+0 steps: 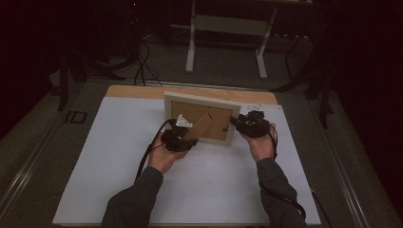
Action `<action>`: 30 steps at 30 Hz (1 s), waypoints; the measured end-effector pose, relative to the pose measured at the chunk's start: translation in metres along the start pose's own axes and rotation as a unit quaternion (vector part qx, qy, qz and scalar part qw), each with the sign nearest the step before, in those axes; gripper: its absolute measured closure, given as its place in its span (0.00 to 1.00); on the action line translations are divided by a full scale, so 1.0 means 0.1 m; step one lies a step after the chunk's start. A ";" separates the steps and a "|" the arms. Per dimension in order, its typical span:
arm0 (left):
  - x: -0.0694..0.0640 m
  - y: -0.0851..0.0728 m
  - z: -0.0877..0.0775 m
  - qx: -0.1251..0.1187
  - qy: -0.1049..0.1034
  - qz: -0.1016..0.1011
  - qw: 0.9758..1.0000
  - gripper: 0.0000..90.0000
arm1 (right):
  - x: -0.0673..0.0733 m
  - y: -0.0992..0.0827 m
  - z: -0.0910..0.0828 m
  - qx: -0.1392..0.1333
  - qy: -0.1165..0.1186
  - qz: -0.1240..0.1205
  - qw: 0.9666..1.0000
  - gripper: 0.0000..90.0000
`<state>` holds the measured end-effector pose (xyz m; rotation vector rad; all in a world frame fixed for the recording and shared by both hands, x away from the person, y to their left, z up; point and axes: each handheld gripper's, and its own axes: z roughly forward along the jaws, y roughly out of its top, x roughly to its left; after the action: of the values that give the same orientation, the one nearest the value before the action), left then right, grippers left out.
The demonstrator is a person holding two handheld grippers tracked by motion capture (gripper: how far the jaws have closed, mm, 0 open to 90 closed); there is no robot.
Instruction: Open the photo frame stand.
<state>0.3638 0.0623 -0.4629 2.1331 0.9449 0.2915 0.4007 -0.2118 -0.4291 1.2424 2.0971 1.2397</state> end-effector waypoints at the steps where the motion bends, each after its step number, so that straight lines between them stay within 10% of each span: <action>1: 0.00 0.00 0.00 -0.001 0.000 0.000 1.000 0.80 | 0.00 0.00 0.00 -0.001 -0.001 -0.001 1.000 0.69; 30: 0.01 0.02 0.02 -0.013 0.015 -0.014 1.000 0.81 | 0.07 0.01 0.02 -0.006 -0.014 -0.024 1.000 0.70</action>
<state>0.3667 0.0610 -0.4633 2.0958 0.9820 0.3205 0.3986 -0.2049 -0.4285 1.1898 2.0846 1.2051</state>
